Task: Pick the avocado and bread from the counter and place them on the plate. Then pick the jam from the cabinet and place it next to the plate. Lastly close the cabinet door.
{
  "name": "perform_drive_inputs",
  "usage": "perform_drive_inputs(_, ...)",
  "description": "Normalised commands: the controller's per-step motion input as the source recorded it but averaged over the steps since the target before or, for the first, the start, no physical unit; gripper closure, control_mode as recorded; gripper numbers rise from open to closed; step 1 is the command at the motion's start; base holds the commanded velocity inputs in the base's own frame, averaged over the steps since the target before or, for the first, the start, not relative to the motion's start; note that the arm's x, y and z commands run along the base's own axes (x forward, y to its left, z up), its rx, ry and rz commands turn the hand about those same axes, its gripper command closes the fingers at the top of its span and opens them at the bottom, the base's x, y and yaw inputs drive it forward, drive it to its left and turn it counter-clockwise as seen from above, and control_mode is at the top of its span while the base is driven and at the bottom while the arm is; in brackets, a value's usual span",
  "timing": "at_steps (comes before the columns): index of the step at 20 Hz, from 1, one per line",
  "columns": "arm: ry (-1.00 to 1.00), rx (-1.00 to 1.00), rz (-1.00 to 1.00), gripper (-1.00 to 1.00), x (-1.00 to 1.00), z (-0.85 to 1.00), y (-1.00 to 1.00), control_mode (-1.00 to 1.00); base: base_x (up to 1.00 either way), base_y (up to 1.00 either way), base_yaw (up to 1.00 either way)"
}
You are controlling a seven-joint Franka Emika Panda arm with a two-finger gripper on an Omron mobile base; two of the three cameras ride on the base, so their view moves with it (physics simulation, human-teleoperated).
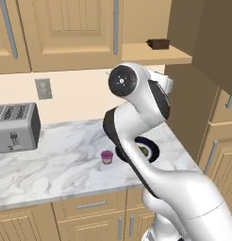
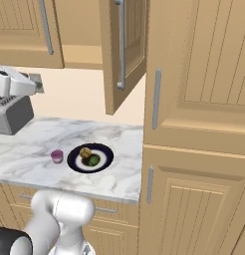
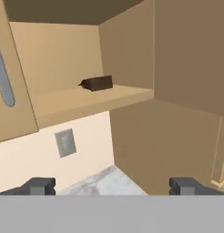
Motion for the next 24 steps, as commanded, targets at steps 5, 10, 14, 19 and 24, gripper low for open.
perform_drive_inputs(5, 0.22, 0.15, 0.09, -1.00, -1.00, 0.23, -0.69, -1.00, 0.00, 0.00, 0.00)
perform_drive_inputs(10, 0.18, 0.01, 0.15, -1.00, -1.00, 0.01, -0.68, -1.00, 0.00, 0.00, 0.00)
perform_drive_inputs(14, 0.14, -0.04, 0.25, -1.00, -1.00, -0.66, -0.64, -1.00, 0.00, 0.00, 0.00)
perform_drive_inputs(19, -0.25, 0.00, 0.38, -1.00, -1.00, 0.00, -0.39, -1.00, 0.00, 0.00, 0.00)
perform_drive_inputs(24, -0.45, 0.00, 0.37, -1.00, -1.00, 0.24, -0.33, -1.00, 0.00, 0.00, 0.00)
